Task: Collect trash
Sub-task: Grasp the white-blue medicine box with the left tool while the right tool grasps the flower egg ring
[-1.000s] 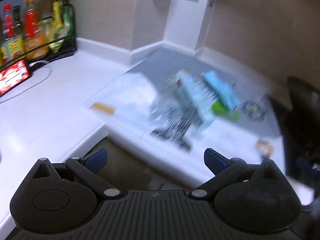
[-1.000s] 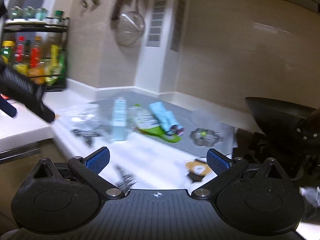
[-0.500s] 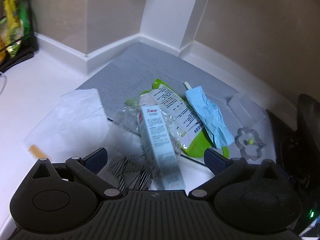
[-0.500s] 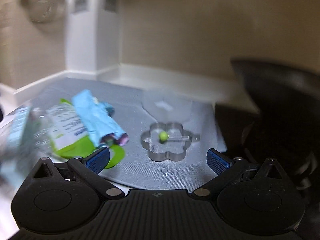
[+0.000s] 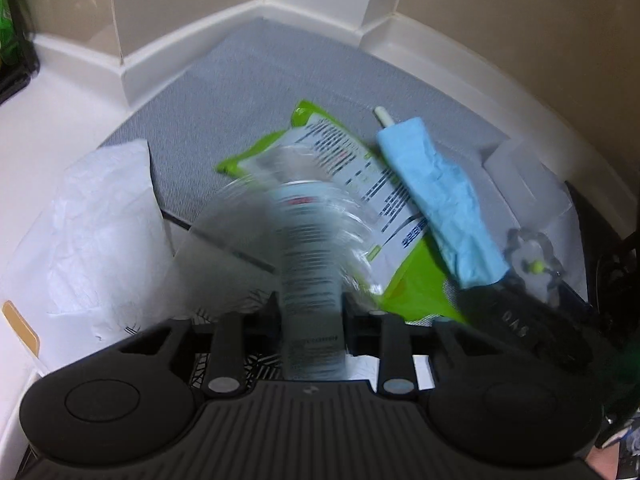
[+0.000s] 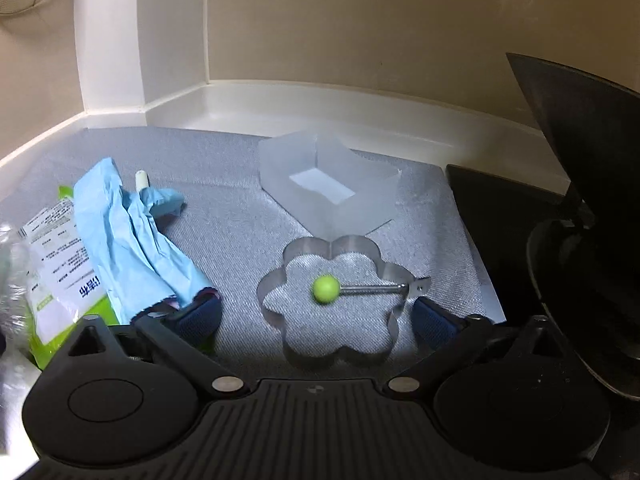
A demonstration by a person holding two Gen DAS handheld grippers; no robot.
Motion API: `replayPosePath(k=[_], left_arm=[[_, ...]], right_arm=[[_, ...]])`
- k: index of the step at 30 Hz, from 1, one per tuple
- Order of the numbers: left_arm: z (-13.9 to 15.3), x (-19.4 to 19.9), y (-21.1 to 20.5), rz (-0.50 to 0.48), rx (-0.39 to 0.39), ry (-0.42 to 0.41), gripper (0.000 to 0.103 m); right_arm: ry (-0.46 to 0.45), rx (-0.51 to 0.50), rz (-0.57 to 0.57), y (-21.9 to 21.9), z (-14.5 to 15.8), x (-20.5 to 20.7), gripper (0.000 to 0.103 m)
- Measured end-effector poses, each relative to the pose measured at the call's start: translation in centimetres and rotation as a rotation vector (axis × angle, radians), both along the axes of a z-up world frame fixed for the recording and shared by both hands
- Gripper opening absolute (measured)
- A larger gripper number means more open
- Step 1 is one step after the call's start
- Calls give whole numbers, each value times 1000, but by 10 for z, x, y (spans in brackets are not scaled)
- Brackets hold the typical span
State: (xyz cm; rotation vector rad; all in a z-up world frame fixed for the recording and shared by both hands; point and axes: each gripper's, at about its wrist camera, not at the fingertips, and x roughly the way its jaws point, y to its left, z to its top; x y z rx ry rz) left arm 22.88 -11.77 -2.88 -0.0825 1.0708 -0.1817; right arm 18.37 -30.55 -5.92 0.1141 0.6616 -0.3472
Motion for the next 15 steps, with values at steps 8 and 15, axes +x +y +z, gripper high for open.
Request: replayPosePath(k=[8, 15], left_arm=[[39, -27, 30, 0, -98, -121, 31], [82, -59, 56, 10, -159, -221, 31]], right_arm=[[-140, -54, -18, 7, 19, -35, 77], [-290, -20, 77, 27, 52, -80, 77]])
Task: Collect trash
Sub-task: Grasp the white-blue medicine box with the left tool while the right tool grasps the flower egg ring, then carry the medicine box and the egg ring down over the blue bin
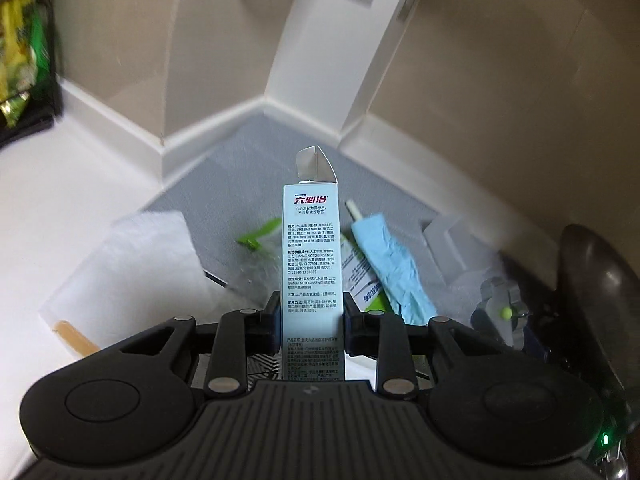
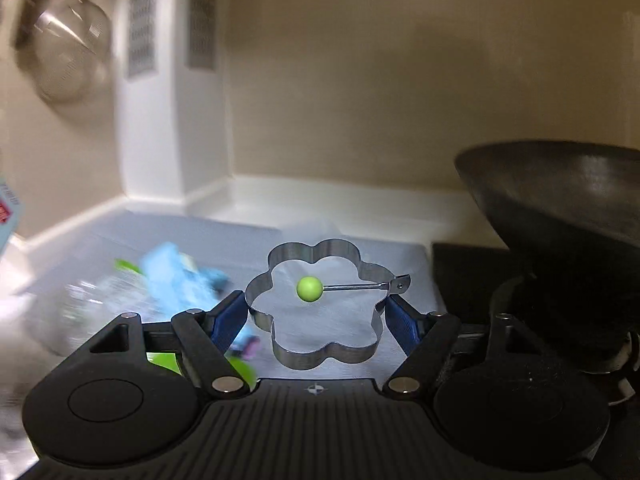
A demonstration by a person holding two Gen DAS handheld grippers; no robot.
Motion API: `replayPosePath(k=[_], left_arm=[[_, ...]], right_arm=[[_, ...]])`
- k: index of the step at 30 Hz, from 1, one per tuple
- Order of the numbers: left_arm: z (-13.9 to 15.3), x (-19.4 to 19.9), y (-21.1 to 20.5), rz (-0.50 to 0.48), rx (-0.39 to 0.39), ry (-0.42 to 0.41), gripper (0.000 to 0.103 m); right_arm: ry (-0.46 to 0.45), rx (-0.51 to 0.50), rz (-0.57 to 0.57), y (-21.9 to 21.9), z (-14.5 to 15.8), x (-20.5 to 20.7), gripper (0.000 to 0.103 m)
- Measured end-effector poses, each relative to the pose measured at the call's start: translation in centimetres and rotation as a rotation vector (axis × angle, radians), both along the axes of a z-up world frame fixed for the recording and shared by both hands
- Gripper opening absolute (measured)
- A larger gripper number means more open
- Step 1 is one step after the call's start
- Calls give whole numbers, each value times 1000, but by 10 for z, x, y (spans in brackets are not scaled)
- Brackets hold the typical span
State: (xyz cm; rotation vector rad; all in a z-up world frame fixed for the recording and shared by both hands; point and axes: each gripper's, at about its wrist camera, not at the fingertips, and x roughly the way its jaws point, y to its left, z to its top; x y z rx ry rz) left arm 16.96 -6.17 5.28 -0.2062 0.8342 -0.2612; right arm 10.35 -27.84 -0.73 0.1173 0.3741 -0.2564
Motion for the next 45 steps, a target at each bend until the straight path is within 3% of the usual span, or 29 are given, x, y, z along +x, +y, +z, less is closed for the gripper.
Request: replayPosePath(k=[10, 17, 24, 30, 36, 45], left_arm=[[16, -92, 47, 20, 42, -115, 31], [-14, -163, 81, 20, 115, -62, 31], [-54, -218, 107, 28, 180, -25, 31], [-91, -250, 124, 52, 220, 18, 31], [-120, -269, 131, 80, 248, 54, 31], [-149, -287, 128, 85, 297, 74, 31]], right_arm=[[-115, -36, 222, 56, 24, -88, 78], [-122, -16, 377, 91, 27, -168, 78], [-56, -31, 516, 129, 18, -226, 78], [66, -14, 574, 156, -8, -250, 78], [169, -12, 584, 171, -34, -259, 78], [236, -15, 592, 177, -49, -259, 78]])
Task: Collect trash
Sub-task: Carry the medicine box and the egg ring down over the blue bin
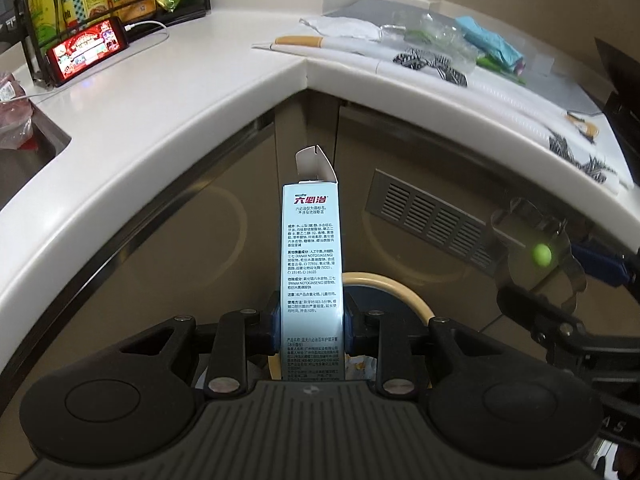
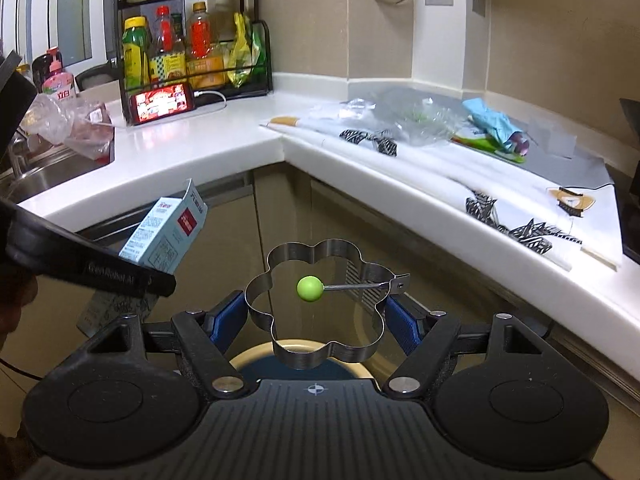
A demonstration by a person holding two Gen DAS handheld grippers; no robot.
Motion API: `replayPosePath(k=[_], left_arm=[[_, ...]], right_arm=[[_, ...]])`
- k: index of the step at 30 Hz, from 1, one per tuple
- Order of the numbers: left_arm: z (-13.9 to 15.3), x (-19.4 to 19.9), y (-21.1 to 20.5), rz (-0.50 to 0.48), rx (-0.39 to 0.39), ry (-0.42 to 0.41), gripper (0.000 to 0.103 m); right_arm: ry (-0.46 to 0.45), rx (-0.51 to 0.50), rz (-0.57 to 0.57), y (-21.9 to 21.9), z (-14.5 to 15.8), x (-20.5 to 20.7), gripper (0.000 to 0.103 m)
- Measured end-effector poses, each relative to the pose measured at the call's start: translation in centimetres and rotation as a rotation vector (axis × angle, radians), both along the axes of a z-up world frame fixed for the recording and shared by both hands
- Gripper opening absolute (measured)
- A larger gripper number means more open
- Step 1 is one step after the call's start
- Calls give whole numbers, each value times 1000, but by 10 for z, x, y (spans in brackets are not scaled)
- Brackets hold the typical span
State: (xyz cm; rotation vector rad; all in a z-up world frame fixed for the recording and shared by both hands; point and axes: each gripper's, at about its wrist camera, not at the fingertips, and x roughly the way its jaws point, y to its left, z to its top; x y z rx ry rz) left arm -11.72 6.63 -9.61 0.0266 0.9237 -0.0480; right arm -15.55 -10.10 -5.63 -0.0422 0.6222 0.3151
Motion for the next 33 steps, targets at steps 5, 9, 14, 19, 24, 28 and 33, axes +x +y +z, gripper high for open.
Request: replayPosePath(k=[5, 9, 14, 19, 24, 28, 33], left_arm=[[-3, 0, 3, 13, -17, 9, 31], [-9, 0, 5, 13, -24, 28, 31], [-20, 5, 6, 3, -47, 66, 31], [-38, 13, 2, -30, -55, 103, 31], [-59, 25, -2, -39, -28, 143, 31], [-76, 31, -7, -49, -6, 178, 31], [-90, 36, -12, -63, 5, 212, 31]], right_arm=[[18, -19, 3, 0, -6, 1, 78], [33, -35, -11, -4, -14, 1, 78], [73, -36, -2, -5, -26, 6, 78], [110, -59, 27, -2, -47, 14, 78], [172, -87, 28, 0, -73, 24, 78], [209, -96, 29, 0, -87, 29, 78], [237, -110, 38, 2, -99, 37, 78]])
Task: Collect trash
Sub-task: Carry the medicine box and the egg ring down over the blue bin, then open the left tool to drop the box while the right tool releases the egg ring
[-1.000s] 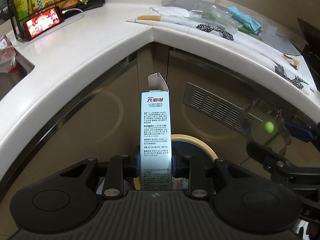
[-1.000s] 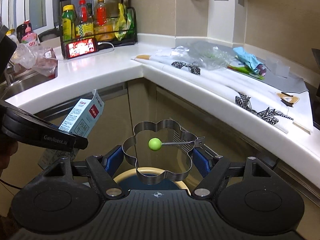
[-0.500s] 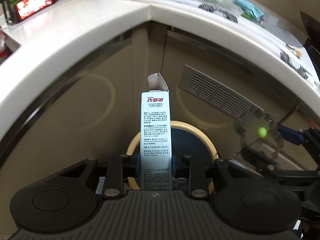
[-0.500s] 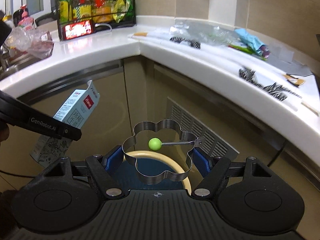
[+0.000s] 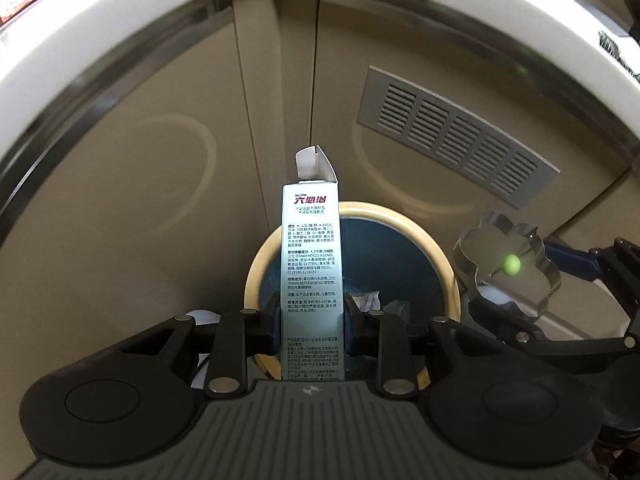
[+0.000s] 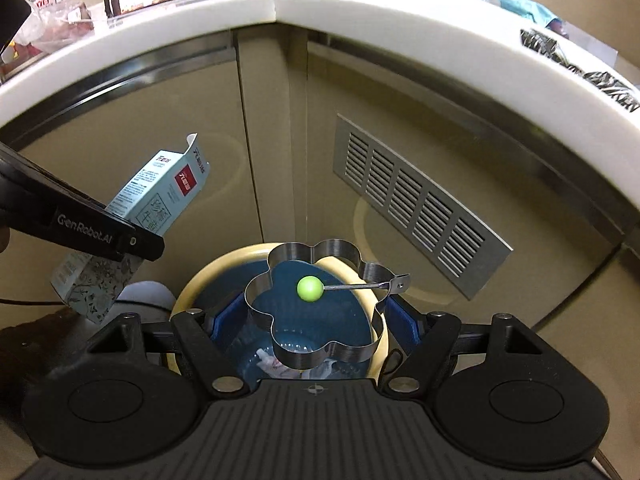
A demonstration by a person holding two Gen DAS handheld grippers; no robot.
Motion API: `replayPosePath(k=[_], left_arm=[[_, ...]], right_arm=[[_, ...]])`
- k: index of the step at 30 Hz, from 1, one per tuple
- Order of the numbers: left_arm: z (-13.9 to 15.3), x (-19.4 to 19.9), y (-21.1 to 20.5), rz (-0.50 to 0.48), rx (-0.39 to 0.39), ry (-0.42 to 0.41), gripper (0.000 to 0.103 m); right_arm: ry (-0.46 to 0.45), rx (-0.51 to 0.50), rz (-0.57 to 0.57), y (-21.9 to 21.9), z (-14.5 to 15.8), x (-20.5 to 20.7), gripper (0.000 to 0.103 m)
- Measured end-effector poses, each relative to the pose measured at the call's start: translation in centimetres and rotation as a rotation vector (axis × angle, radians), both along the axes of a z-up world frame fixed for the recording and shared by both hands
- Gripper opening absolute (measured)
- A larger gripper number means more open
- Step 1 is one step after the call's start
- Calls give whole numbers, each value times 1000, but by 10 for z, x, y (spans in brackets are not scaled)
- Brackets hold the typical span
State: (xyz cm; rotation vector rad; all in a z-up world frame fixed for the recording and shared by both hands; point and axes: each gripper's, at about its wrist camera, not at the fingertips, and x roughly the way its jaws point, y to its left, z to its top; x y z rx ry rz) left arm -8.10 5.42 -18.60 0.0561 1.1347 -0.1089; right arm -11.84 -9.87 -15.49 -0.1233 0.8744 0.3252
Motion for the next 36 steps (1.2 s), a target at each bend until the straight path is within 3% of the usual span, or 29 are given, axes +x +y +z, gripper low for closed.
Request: replayPosePath(k=[9, 25, 36], left_arm=[[-29, 16, 3, 4, -47, 95, 31], [-88, 50, -20, -79, 27, 213, 31], [-126, 73, -20, -65, 21, 281, 31]], right_arm=[[65, -29, 33, 13, -24, 16, 78], [212, -137, 98, 38, -78, 53, 78], [309, -210, 147, 48, -112, 74, 78]])
